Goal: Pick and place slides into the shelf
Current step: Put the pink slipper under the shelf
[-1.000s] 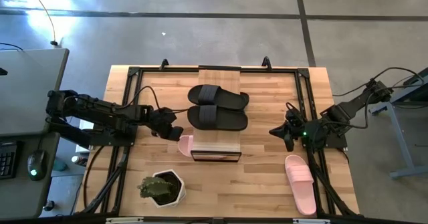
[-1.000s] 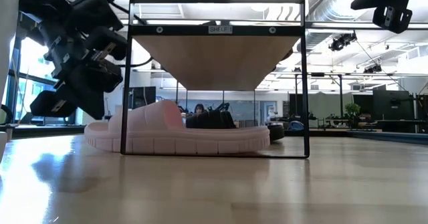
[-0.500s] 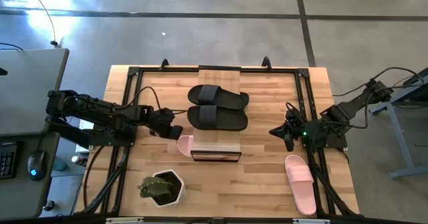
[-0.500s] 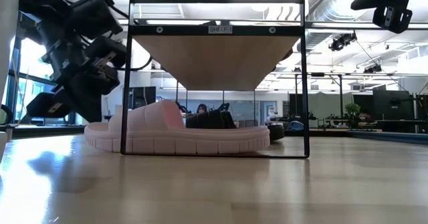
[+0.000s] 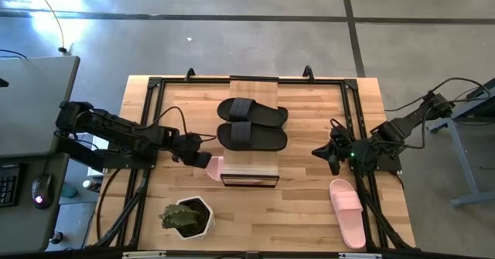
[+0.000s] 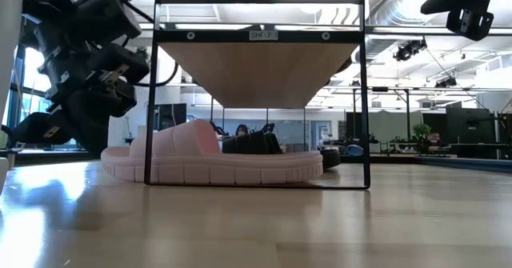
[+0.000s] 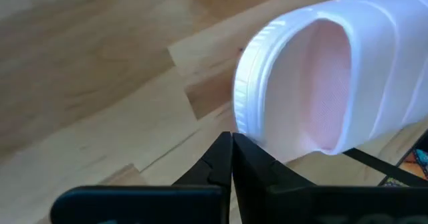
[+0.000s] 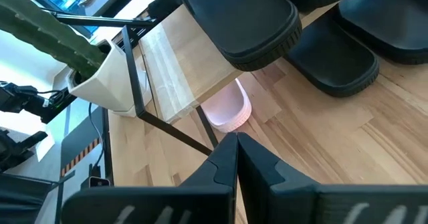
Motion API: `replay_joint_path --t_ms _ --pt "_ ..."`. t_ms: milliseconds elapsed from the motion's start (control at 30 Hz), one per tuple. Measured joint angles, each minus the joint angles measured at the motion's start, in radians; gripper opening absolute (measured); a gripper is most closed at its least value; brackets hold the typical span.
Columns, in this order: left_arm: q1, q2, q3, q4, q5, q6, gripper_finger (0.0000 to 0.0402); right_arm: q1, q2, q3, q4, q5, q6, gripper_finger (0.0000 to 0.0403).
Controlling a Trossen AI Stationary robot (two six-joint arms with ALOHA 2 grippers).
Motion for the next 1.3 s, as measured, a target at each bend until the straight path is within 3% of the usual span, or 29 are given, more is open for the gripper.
replay_joint_path --t_ms 233,533,933,1167,1300 --pt "-0.014 0.017 0.001 0.126 -0.076 -0.031 0.0000 0.000 0.000 0.000 -0.004 0.010 0.004 0.0000" --pt "-0.027 0.036 0.001 0.156 -0.096 -0.044 0.0000 0.000 0.000 0.000 -0.003 0.009 0.004 0.0000" --pt "-0.026 -0.019 0.001 0.130 -0.151 -0.027 0.0000 0.000 0.000 0.000 -0.002 0.010 0.004 0.0000" --pt "-0.025 -0.066 0.001 -0.013 -0.329 -0.027 0.0000 0.000 0.000 0.000 -0.002 0.014 0.001 0.0000" --pt "-0.028 -0.029 0.001 0.028 -0.323 -0.030 0.0000 0.000 0.000 0.000 -0.004 0.017 -0.001 0.0000"
